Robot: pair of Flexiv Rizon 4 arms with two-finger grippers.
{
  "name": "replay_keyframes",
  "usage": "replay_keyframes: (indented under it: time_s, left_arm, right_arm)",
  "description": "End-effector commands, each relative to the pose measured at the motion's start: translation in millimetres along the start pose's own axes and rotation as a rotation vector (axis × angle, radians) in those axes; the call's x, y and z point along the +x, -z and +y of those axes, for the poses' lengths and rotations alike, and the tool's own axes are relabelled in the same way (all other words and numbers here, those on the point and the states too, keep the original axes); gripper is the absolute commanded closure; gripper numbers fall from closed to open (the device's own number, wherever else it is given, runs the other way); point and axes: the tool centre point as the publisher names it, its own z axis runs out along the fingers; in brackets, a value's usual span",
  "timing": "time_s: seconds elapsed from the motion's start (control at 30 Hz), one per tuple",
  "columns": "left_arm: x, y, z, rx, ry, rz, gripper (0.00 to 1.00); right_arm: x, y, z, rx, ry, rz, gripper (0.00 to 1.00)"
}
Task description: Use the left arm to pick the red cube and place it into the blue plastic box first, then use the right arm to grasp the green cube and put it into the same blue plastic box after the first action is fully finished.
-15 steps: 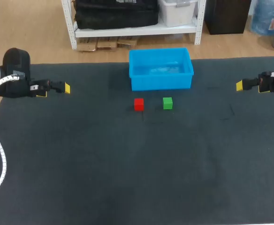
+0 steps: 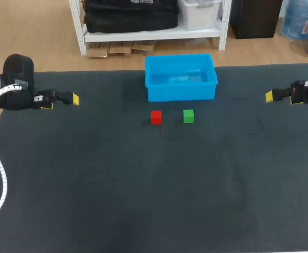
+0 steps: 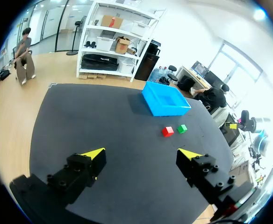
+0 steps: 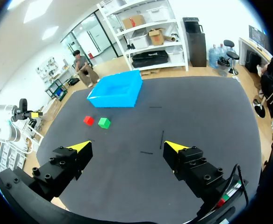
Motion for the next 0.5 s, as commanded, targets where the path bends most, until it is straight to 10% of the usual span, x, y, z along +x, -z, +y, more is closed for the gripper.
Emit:
replay_keyframes:
  time_s: [0.03,0.5]
  left_arm:
    - [0.8,0,2.0,0.009,-0.002,-0.006,0.00]
    - [-4.1,-11,-14.6,-0.032,0.047,-0.037,0.00]
  right_arm:
    - [0,0,0,0.000,0.000,0.001,0.00]
    - [0,0,0,0.000,0.000,0.001,0.00]
